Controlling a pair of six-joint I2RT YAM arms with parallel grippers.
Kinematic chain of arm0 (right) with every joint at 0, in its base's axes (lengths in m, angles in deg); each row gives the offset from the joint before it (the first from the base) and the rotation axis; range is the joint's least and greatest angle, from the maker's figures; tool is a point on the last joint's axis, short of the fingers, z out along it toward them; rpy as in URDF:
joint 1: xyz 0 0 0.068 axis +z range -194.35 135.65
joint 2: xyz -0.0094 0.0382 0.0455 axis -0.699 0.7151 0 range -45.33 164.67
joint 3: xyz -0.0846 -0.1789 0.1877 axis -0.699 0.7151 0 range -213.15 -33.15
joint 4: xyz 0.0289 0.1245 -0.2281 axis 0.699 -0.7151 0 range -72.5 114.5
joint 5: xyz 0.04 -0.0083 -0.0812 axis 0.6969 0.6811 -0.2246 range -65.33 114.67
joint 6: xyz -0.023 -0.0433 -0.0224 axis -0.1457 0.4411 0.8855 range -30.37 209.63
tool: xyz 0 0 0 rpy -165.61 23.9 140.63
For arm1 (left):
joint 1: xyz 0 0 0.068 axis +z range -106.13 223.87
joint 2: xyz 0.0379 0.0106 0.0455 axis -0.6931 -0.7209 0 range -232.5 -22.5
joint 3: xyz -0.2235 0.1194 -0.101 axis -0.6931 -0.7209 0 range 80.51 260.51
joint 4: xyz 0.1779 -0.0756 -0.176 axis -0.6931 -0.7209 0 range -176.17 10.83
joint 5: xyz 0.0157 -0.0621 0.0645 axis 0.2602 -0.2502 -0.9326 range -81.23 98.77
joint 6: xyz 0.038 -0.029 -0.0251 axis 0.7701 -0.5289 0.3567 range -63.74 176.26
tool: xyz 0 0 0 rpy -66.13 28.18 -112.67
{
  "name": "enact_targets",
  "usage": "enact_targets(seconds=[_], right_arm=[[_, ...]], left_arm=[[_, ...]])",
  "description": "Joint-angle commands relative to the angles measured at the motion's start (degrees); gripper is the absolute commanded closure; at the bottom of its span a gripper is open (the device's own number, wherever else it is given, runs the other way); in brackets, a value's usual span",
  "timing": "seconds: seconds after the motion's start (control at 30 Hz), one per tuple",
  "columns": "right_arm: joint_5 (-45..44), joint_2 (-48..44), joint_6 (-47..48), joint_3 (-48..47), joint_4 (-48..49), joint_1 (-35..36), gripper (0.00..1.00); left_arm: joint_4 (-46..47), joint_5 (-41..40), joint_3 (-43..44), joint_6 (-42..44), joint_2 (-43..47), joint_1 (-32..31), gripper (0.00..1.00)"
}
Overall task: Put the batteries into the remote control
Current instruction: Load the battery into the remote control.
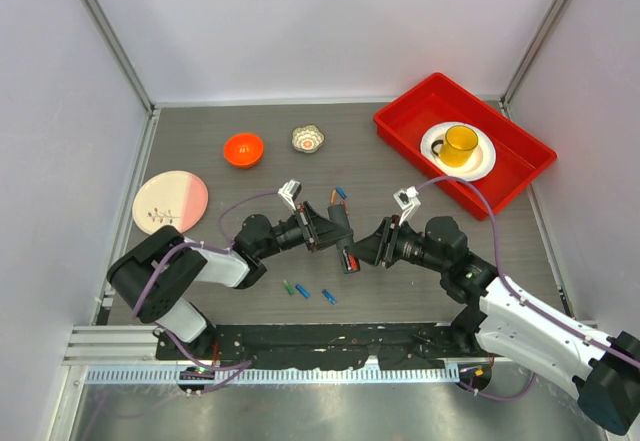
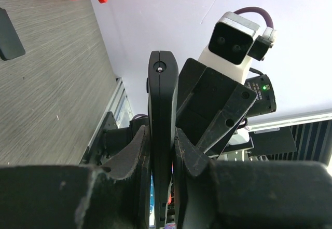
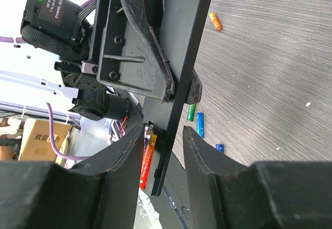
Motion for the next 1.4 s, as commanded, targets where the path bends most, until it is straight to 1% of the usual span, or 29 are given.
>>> enact_targets(seconds=[0.0, 0.1, 0.33, 0.5, 0.67, 0.83, 1.1, 1.2, 1.37], right_arm=[[0.0, 0.3, -0.9, -1.9, 2.9, -0.5, 0.59], [1.6, 0.1, -0.6, -2.0, 2.4, -0.9, 0.59], [5.3, -1.3, 0.8, -2.5, -1.3, -1.1, 0.52], [7.6, -0.8, 1.7, -2.6, -3.8, -1.2, 0.52], [7.8, -1.2, 1.8, -2.1, -3.9, -1.1, 0.57], [7.4, -1.3, 1.3, -1.7, -3.4, -1.3, 0.59], [7.7, -1.7, 0.0, -1.4, -1.9, -1.9, 0.58], [7.9, -1.9, 0.0, -0.8, -1.9, -2.1, 0.60], [8.4, -1.4, 0.3, -0.3, -2.0, -2.1, 0.69]], left_arm=[[14.9, 1.0, -0.3, 0.3, 1.4, -0.1, 1.00], [15.0, 0.8, -0.4, 0.6, 1.4, -0.1, 1.00], [15.0, -0.4, -0.9, 0.9, 1.6, -0.1, 1.00], [15.0, -0.6, -0.7, 0.9, 1.4, 0.0, 1.00], [15.0, -0.7, -0.6, 0.9, 1.4, -0.1, 1.00], [15.0, -0.7, -0.6, 0.9, 1.5, -0.1, 1.00], [15.0, -0.8, -0.9, 1.0, 1.5, -0.1, 1.00], [15.0, -0.8, -0.9, 1.1, 1.6, -0.1, 1.00], [15.0, -0.9, -0.9, 1.2, 1.5, -0.1, 1.00]])
